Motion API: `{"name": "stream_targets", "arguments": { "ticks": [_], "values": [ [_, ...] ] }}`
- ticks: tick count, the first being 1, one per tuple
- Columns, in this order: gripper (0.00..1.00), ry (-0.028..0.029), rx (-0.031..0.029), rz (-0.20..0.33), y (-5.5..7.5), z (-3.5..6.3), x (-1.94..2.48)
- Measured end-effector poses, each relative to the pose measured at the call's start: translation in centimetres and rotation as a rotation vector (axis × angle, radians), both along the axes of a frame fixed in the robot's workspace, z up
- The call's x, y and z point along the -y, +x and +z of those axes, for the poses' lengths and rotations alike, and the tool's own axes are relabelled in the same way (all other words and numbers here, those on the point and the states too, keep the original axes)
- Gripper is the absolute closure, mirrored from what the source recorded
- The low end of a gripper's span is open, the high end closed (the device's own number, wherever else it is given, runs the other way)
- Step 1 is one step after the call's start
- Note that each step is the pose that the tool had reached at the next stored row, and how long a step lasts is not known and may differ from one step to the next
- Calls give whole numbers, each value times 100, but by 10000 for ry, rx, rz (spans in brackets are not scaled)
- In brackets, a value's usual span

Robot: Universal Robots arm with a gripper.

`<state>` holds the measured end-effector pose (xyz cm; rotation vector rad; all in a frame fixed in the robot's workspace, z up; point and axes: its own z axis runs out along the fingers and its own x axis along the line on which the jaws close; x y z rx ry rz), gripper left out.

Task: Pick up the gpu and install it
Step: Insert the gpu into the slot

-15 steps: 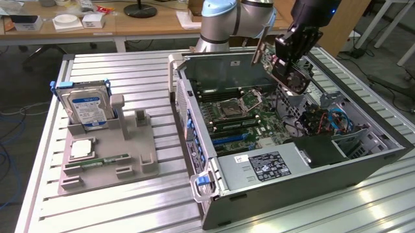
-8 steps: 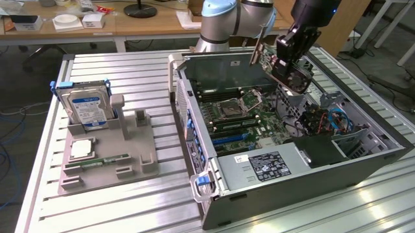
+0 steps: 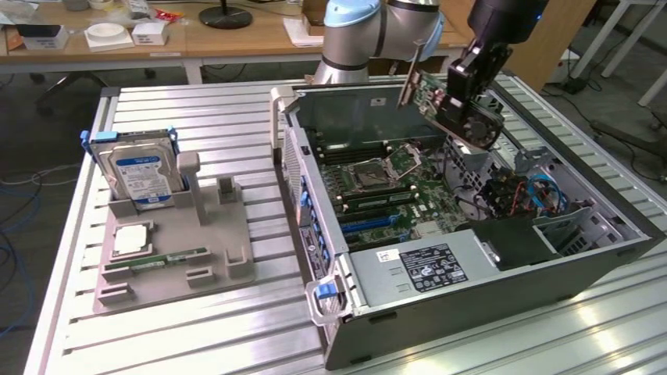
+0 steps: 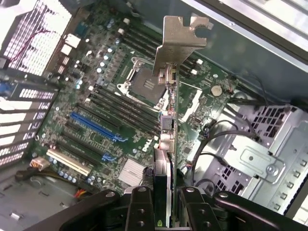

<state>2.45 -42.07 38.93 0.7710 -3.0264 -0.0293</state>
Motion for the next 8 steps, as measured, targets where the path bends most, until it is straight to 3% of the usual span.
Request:
{"name": "stream_targets", "arguments": {
  "ticks": [8],
  "values": [
    [73,0,0,832,0,0,0]
  ]
}}
